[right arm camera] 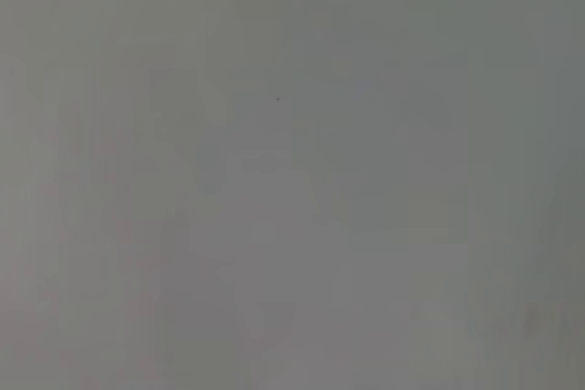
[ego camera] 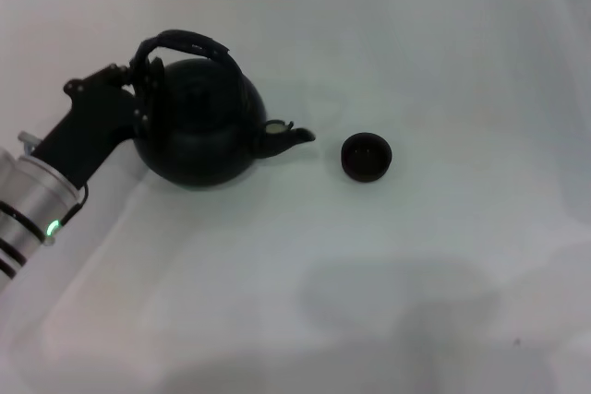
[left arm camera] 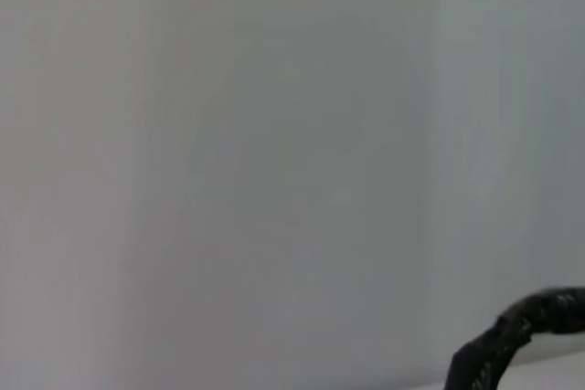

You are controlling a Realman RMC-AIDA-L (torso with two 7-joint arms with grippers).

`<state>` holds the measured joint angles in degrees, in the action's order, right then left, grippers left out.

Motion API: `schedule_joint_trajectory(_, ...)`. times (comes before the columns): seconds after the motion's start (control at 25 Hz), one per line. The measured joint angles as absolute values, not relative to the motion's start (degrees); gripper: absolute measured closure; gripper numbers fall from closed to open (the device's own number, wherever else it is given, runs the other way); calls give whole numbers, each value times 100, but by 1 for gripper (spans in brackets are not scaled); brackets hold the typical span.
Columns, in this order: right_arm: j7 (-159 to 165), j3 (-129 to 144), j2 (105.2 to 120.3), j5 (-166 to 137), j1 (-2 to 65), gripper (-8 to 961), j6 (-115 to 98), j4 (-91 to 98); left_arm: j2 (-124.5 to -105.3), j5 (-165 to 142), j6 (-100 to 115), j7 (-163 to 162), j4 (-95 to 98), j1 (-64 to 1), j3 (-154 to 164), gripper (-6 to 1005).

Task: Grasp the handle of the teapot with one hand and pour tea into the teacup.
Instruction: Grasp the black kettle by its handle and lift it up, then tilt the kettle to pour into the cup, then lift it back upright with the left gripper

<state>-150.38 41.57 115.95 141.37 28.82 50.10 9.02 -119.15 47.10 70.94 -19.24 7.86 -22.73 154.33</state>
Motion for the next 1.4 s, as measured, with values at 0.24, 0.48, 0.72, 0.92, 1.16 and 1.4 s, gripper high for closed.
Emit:
schedule_joint_trajectory(0.24,-15038,4157,11593,14149,2884,111,5000,869,-11874,4712,7161,-1924,719,-2510,15314,861)
schedule_joint_trajectory(0.48,-15038,4046,11593,14213,2894,111,5010,763,-11854,4697,7276,-1890,567,-2933,15310,861)
schedule_joint_trajectory(0.72,-15038,3952,11593,14213,2895,111,5013,754,-11844,4535,7294,-1852,438,-3325,15366,862)
schedule_joint_trajectory(0.92,-15038,3946,11593,14213,2909,111,5014,754,-11847,4261,7294,-1742,300,-3659,15373,862)
schedule_joint_trajectory(1.16,-15038,3946,11593,14212,2965,111,4986,755,-11884,4211,7259,-1160,340,-3735,15363,861)
schedule_joint_trajectory(1.4,-15038,3946,11593,14211,3024,111,4980,756,-11898,4209,7260,-694,420,-3742,15368,862)
